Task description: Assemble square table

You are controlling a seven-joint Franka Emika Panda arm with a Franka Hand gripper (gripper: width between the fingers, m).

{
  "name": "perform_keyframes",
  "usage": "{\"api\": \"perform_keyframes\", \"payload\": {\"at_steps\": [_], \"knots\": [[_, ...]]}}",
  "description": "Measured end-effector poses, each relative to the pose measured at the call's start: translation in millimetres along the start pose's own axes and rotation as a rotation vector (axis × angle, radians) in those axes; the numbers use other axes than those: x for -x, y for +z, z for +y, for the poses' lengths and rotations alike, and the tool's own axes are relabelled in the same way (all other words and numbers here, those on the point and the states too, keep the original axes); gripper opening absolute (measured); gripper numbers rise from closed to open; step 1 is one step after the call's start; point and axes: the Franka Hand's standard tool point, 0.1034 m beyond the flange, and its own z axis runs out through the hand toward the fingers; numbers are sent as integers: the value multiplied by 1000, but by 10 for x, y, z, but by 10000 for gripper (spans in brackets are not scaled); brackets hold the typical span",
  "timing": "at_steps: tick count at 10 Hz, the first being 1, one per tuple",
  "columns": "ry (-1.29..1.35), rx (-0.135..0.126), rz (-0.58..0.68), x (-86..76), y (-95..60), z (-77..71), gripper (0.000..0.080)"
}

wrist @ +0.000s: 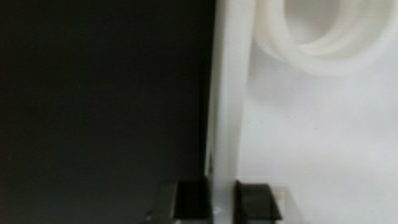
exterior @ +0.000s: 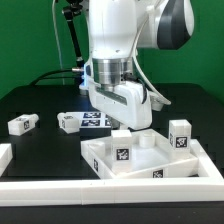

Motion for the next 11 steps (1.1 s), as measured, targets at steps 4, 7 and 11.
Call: {"api": "perform_keyframes", "payload": {"at_steps": [4, 7, 11], "knots": [[-379, -19, 101, -317, -8, 102, 59], [-510, -10, 107, -344, -10, 109, 59], [-911, 19, 54, -642, -37, 60, 59]]}}
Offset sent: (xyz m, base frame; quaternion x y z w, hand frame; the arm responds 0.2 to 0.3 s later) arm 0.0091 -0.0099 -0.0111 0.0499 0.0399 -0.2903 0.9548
